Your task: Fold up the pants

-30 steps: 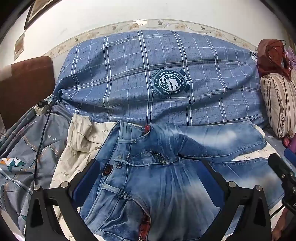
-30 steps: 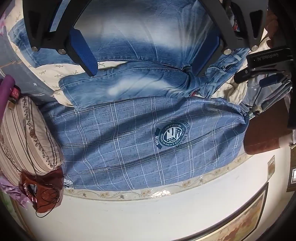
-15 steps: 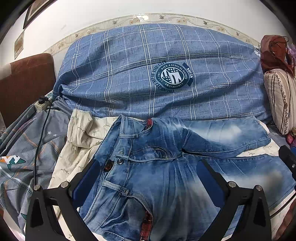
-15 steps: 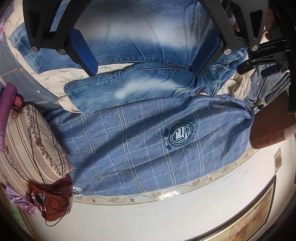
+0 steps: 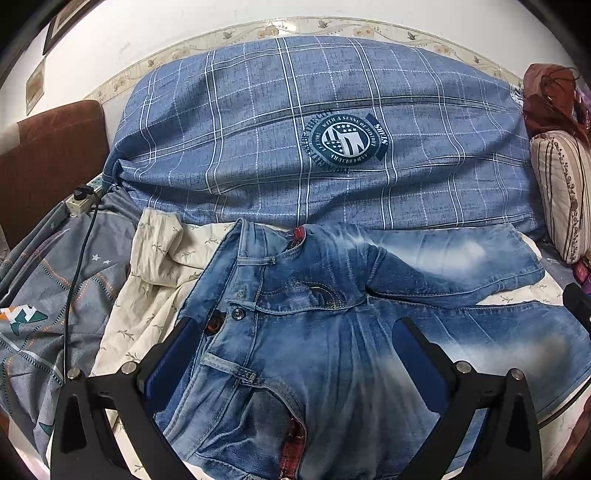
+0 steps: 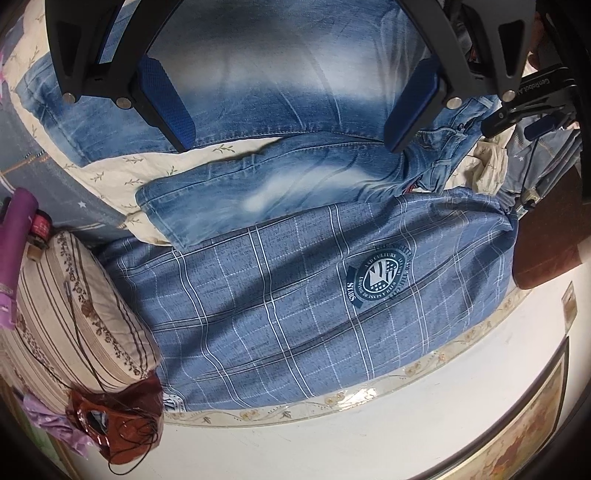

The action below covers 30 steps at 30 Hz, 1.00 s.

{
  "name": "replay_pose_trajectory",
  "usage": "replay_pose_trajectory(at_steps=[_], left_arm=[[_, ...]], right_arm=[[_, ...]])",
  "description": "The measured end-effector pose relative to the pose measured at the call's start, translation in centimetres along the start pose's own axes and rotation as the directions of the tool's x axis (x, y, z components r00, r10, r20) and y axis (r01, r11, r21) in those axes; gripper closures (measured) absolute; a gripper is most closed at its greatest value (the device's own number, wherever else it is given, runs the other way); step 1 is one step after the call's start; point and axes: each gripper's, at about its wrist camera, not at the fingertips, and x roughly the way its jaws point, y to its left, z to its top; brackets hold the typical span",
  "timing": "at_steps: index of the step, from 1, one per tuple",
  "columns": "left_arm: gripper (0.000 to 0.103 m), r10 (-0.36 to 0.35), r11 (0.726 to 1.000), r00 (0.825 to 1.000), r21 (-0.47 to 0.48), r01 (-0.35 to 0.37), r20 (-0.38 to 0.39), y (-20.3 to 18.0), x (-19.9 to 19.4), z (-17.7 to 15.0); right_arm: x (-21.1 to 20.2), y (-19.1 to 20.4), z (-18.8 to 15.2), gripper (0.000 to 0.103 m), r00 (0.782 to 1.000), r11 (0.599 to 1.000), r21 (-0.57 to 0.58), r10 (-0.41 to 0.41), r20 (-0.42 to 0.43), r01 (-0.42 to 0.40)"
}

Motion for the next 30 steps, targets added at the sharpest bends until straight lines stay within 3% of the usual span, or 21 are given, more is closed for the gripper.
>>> replay_pose_trajectory(at_steps=[30], left_arm=[[0.000, 0.001, 1.000, 1.000, 0.013, -0.001, -0.010, -0.45, 0.36, -0.16]], right_arm=[[0.39, -0.24, 0.06, 0.000, 1.000, 1.000, 0.014, 0.002, -0.022, -0.001]])
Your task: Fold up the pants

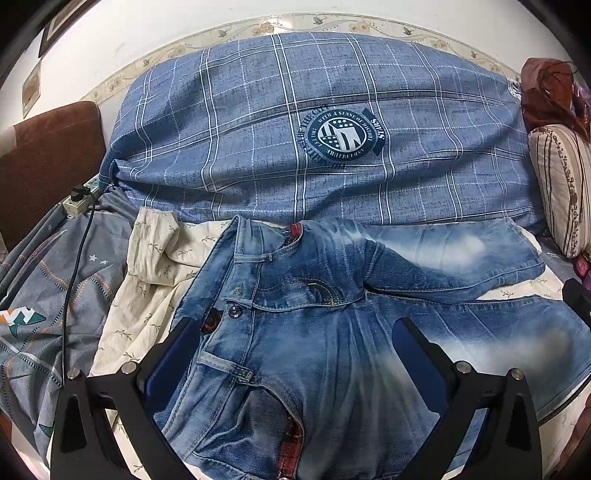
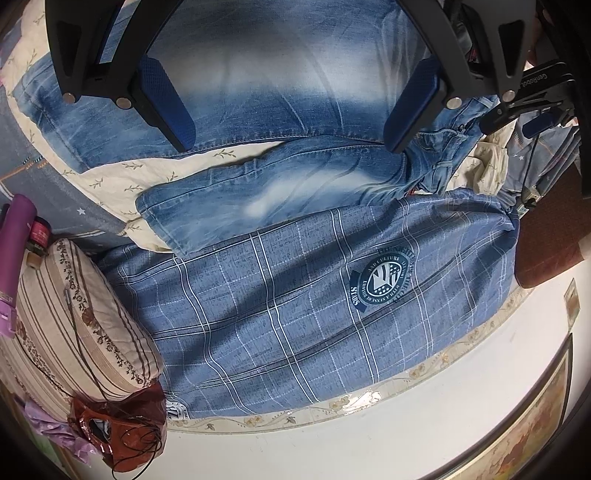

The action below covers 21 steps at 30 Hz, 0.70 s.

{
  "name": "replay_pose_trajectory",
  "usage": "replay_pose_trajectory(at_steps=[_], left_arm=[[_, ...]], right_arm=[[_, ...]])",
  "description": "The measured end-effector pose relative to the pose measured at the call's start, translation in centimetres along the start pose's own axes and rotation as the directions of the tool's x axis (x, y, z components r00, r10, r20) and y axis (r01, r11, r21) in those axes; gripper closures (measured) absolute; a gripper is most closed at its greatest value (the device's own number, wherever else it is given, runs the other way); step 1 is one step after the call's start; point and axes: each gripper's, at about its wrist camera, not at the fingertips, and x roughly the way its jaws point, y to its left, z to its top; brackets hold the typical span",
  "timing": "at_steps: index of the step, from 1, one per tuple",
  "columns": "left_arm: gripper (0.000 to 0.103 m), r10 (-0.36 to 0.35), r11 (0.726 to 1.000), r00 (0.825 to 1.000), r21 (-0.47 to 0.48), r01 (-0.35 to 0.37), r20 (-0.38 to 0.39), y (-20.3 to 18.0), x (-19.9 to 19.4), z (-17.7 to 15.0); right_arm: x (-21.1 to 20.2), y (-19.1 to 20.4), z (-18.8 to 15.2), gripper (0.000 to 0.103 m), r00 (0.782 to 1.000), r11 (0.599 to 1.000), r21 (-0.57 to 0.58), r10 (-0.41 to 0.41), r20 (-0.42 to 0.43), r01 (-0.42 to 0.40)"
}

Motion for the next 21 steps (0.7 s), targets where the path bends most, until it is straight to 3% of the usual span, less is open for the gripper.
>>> replay_pose_trajectory(at_steps=[21], left_arm=[[0.000, -0.016, 1.000, 1.000, -0.015, 0.016, -0.006, 0.15, 0.32, 0.56]], right_arm=[[0.63, -0.93, -0.17, 0.000, 0.999, 0.999, 0.018, -0.035, -0.022, 0.036]])
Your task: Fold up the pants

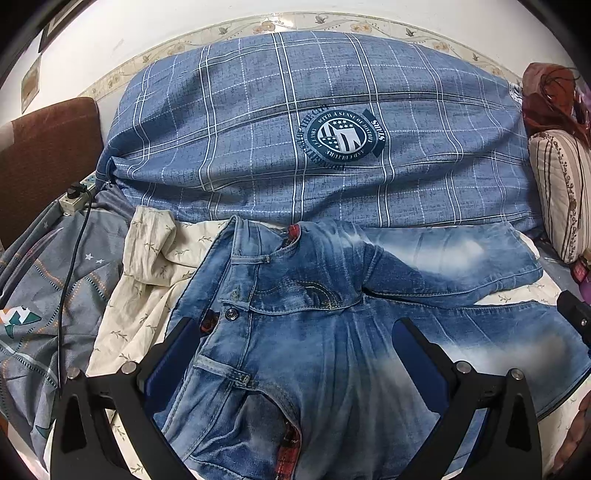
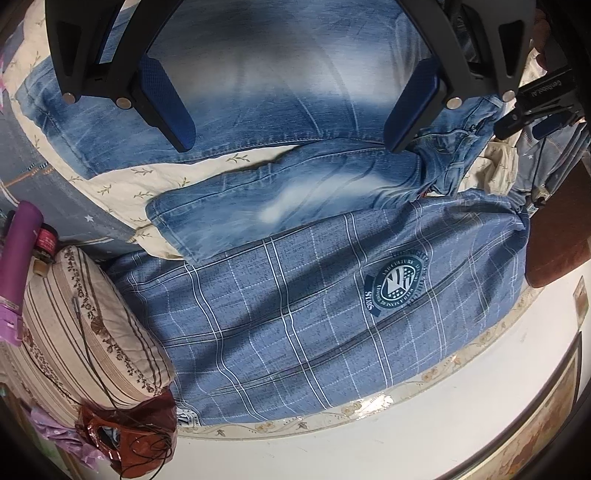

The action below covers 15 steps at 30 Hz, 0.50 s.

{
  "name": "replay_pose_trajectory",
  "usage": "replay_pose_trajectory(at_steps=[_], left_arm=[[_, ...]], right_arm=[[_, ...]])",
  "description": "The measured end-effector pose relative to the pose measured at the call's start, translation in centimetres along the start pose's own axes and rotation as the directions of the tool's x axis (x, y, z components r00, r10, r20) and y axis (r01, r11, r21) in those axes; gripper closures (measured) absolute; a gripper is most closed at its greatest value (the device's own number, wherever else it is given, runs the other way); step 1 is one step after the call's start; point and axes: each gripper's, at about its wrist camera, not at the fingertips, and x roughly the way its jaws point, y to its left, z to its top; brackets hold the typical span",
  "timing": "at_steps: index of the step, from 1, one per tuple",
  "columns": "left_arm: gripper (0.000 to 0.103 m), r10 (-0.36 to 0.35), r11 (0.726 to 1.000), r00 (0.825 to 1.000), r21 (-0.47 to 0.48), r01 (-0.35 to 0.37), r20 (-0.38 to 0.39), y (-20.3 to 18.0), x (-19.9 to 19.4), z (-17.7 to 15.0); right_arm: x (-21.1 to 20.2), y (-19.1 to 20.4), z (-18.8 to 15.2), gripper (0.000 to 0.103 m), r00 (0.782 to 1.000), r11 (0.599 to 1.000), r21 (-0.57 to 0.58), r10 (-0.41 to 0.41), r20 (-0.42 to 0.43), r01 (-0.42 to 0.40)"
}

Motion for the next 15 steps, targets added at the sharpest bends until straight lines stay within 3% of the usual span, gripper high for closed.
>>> replay_pose_trajectory(at_steps=[15], left_arm=[[0.000, -0.005, 1.000, 1.000, 0.002, 0.005, -0.029, 0.24, 0.81, 0.04]], right_arm=[[-0.36, -0.55, 0.48, 0.000, 1.000, 1.000, 0.004, -0.003, 0.014, 0.003]])
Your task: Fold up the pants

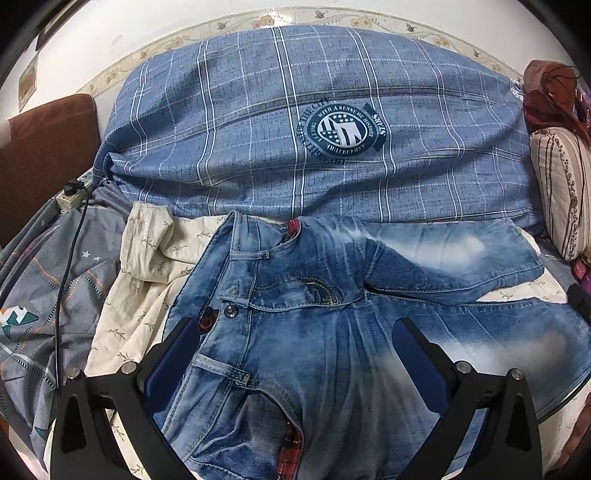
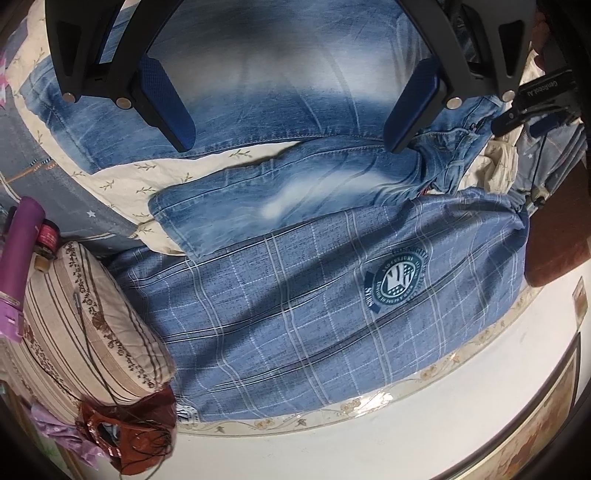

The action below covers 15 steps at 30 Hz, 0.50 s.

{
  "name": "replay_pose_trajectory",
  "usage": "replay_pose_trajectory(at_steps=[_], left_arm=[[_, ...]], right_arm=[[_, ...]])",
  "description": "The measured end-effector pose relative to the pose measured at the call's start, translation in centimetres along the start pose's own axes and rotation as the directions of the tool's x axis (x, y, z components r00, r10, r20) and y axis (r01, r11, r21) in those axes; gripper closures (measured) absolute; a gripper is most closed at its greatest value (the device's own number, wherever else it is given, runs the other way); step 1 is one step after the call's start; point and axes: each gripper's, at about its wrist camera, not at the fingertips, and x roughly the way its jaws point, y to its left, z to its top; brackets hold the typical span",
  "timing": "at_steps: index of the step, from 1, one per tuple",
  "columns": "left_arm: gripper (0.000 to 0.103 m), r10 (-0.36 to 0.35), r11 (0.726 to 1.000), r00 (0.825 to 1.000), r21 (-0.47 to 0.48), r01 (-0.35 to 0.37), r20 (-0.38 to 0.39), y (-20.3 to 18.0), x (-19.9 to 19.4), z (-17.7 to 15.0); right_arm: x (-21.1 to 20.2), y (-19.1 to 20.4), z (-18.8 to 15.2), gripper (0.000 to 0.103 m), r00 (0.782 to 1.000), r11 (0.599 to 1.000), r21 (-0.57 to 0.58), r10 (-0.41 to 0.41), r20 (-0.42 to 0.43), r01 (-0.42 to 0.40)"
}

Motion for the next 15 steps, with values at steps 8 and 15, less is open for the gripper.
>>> replay_pose_trajectory(at_steps=[8, 15], left_arm=[[0.000, 0.022, 0.999, 0.997, -0.030, -0.025, -0.078, 3.1, 3.5, 0.7], [0.000, 0.122, 0.988, 0.984, -0.079, -0.133, -0.131, 10.0, 8.5, 5.9]], right_arm=[[2.3, -5.7, 2.5, 0.000, 0.998, 0.993, 0.115, -0.025, -0.059, 0.032], [8.7, -11.3, 6.9, 0.000, 0.985, 0.970, 0.239, 0.007, -0.171, 0.035]])
